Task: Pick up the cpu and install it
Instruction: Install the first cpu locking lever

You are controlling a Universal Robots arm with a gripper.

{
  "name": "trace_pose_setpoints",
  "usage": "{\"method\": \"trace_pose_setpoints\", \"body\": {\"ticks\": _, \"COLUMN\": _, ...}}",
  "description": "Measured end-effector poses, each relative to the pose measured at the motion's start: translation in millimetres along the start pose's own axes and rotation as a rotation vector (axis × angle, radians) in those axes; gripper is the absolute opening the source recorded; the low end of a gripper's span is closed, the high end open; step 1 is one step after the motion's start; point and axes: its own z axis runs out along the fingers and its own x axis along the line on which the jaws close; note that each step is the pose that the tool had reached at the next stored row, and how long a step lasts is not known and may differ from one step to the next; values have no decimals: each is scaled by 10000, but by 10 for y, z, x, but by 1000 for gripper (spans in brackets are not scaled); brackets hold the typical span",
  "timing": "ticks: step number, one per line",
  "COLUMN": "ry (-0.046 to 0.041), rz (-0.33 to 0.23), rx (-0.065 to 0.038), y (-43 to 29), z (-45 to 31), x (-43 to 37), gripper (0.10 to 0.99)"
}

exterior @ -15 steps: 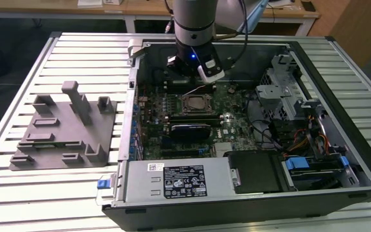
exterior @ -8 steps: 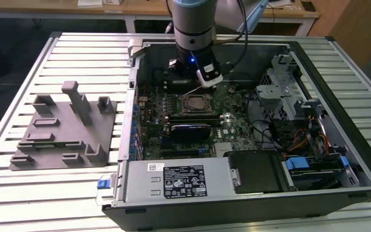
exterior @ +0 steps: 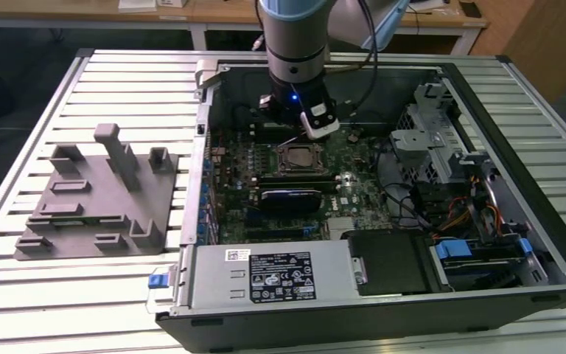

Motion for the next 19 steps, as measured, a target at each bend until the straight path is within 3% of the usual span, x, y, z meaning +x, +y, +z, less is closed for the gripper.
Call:
{"method": "trace_pose_setpoints", "body": {"ticks": 10, "ry": -18, "rz": 54, "rx": 20, "y": 12, "z": 48, "x": -66, "gripper": 106}}
{"method": "trace_pose_setpoints", "body": {"ticks": 19, "ry": -38, "rz": 49, "rx": 126, "y": 67, "z": 91, "x": -68, "gripper": 106}}
